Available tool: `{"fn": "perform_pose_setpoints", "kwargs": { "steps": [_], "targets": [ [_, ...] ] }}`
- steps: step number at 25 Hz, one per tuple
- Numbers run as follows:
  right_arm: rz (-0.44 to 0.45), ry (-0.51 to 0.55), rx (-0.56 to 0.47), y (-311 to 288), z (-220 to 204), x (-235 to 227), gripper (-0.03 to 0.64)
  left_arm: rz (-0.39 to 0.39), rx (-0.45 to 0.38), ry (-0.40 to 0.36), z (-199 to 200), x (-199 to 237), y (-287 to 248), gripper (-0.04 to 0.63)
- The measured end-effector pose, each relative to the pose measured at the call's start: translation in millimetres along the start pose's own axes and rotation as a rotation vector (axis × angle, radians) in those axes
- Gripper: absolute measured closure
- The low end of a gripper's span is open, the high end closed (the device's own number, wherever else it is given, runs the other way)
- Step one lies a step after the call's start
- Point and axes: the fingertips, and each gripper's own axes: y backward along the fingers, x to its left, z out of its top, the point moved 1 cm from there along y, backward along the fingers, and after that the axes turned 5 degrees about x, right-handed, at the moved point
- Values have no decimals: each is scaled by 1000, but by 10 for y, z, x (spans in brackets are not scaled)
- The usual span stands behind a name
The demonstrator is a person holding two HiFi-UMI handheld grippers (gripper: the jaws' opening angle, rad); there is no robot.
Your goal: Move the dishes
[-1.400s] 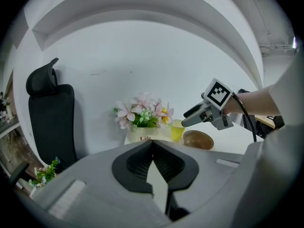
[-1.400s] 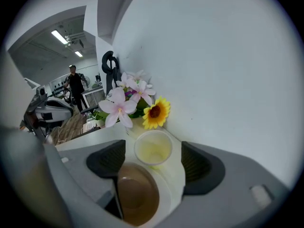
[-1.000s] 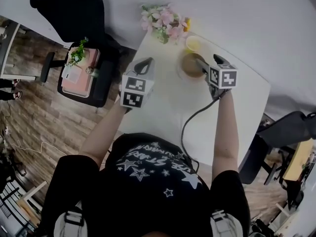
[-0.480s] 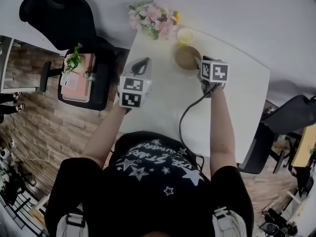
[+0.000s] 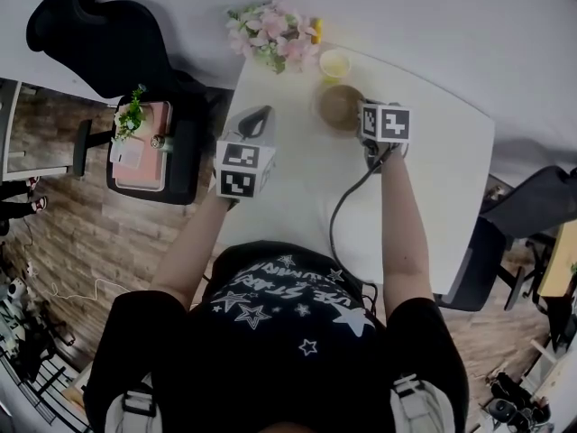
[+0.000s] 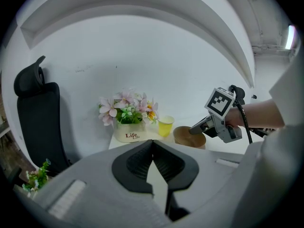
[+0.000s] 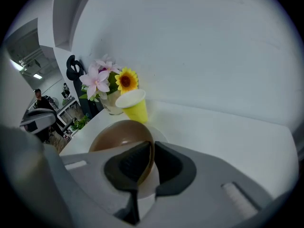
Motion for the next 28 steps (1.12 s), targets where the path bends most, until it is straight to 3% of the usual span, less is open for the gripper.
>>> {"fn": "perform_pose_setpoints", "kwargs": {
  "steps": [12,28],
  "targets": [
    [16,-62,-21,218,18,-79,595,-20,-4,-14,31,-54,-39,586],
    [-68,-235,-165,447,398,-949,596,-17,-23,-39,242,-270,-156,586]
  ]
}}
